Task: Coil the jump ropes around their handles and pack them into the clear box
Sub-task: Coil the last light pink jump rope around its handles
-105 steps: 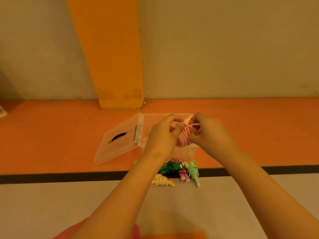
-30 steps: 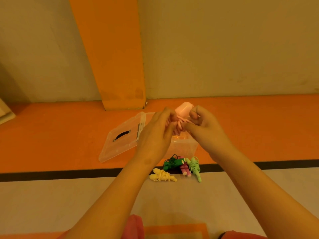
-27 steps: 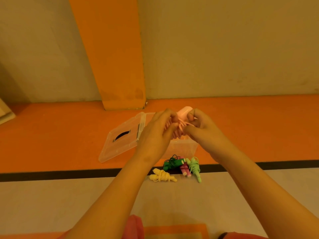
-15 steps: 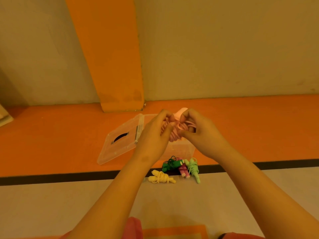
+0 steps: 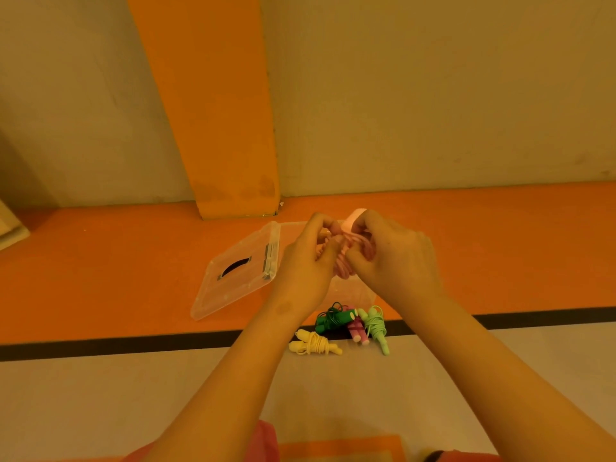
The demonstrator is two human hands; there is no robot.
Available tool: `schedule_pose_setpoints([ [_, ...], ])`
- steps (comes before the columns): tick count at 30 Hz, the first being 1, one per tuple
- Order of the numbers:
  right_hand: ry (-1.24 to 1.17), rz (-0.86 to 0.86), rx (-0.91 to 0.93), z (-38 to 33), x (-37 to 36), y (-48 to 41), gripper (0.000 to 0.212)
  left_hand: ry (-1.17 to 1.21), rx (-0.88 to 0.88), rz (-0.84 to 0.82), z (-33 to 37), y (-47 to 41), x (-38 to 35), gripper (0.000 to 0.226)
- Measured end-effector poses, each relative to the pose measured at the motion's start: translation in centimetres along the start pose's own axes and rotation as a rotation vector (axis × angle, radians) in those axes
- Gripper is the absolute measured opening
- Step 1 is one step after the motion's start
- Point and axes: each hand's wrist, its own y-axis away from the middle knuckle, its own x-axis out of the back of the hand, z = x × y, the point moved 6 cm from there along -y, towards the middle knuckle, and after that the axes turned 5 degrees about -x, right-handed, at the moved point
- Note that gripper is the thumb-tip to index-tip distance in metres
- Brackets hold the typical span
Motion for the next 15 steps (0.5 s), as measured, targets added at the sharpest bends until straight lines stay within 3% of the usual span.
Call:
schedule_pose_setpoints([
  [11, 0.188, 0.074, 0.149, -0.6, 1.6, -0.4, 0.007, 0.036, 0.095, 0.053, -0.4, 0.9, 0.1, 0.016],
  [14, 0.09, 0.08, 0.101, -0.2, 1.5, -0.2, 0.008, 0.077, 0.123, 0.01, 0.0, 1.1, -0.1, 0.003],
  [15, 0.016, 0.081, 0.088, 0.0, 1.6, -0.2, 0.007, 0.104, 0.131, -0.024, 0.1, 1.1, -0.1, 0.009],
])
